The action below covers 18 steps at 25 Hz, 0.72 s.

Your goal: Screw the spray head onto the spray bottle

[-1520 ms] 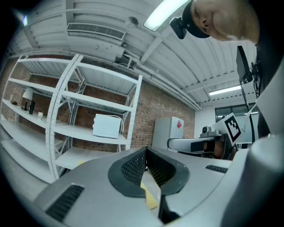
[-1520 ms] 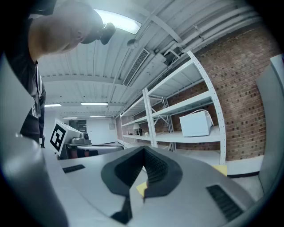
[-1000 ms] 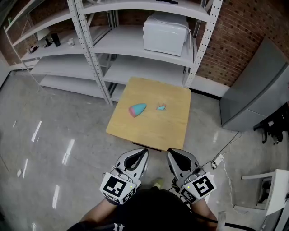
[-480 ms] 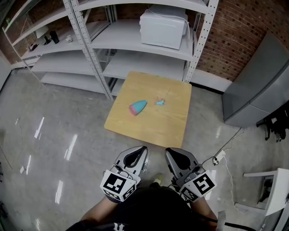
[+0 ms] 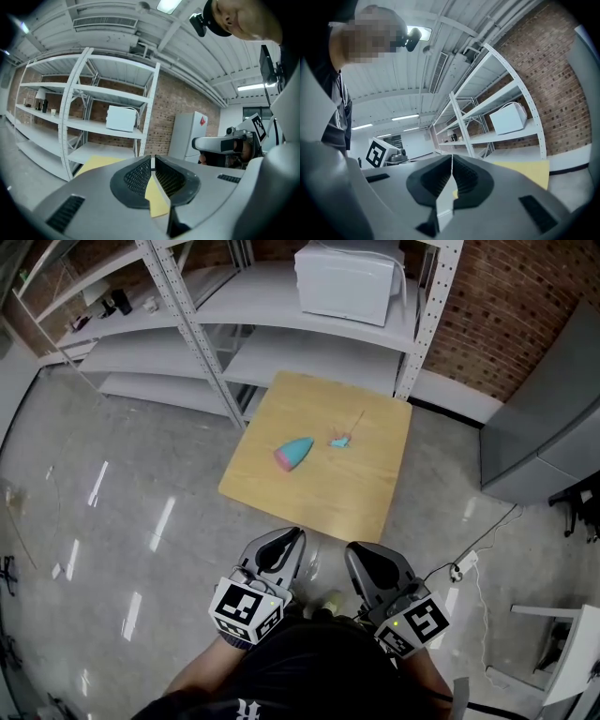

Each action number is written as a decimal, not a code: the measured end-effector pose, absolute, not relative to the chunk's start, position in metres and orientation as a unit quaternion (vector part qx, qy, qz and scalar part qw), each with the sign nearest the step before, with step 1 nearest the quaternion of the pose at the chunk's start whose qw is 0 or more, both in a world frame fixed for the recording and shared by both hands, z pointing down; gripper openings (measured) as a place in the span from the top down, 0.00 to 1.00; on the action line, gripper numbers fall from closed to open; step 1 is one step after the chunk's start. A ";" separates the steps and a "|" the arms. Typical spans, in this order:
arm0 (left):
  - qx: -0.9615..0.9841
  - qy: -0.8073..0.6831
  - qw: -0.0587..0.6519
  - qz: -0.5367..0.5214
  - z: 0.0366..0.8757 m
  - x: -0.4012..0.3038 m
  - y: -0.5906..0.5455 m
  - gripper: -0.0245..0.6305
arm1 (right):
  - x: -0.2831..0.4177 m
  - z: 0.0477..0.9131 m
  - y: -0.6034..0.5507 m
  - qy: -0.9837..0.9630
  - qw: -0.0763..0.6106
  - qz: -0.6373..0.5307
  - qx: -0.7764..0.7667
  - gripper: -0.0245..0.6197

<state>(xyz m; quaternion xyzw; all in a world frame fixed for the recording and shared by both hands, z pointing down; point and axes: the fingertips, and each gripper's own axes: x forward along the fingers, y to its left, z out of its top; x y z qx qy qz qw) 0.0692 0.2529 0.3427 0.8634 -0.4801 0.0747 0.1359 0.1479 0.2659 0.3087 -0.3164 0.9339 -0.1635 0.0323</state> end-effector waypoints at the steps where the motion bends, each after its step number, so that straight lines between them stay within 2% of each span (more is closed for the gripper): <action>1: 0.864 -0.479 0.137 0.076 0.343 0.071 0.249 0.95 | 0.148 0.309 0.261 0.934 0.033 -0.165 -0.315 0.96; 9: 0.862 -0.477 0.150 0.089 0.368 0.055 0.189 0.95 | 0.129 0.326 0.200 0.931 0.019 -0.180 -0.318 0.96; 18: 0.858 -0.460 0.163 0.162 0.437 -0.006 0.051 0.95 | 0.086 0.351 0.074 0.906 -0.003 -0.204 -0.370 0.96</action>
